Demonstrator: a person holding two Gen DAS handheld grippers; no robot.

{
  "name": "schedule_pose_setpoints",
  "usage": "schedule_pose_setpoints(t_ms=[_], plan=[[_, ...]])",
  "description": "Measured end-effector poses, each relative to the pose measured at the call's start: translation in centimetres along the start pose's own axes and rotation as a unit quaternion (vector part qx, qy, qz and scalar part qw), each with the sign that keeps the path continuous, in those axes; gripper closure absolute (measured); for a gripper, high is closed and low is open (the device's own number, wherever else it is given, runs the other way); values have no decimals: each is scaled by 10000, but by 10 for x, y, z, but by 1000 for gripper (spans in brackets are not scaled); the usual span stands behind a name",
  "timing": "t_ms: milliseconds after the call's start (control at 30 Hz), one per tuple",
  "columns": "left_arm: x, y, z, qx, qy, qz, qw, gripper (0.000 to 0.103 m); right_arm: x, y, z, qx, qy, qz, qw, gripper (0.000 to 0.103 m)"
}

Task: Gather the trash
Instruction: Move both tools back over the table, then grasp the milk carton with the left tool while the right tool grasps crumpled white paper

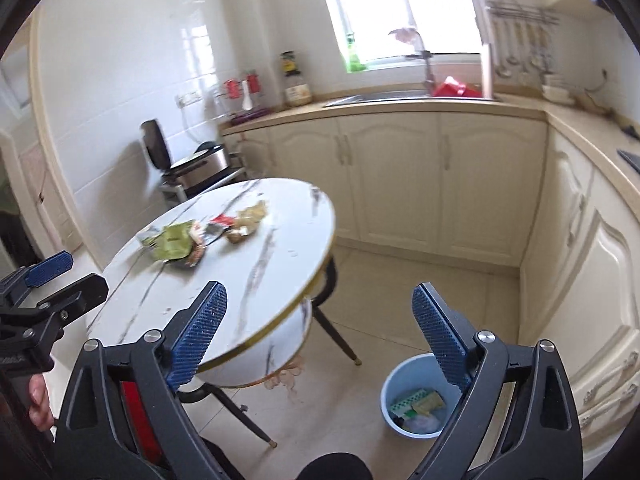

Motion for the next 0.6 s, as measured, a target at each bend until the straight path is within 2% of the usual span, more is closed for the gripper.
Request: schedule_pose_setpoints(t_ms=[267,367,500,600], plan=[[-95,-15,11,-246,567,786,9950,1,-64,8,-43,-322,259,481,9980,10],[-113,-5,-4,-364,652,1009,9921,1,-75,11,-64,-467,301,578,9968,10],[-146,23,-49,-478,812,1502,9842,1,-86,20,-100,-620,320,763,9946,10],[-163,49,-89,-676,705,1750,9797,1,-89,30,-131,-743,329,838,9932,10]])
Point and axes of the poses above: each gripper's, at about its wrist camera, not at the fingertips, and z roughly against the way its jaws point, x to its right, y to its top, the point moved 3 cm from there along -z, roughly the way its jaws point, and after that the axes turned 2 degrees about -x, right-handed, at the moved point
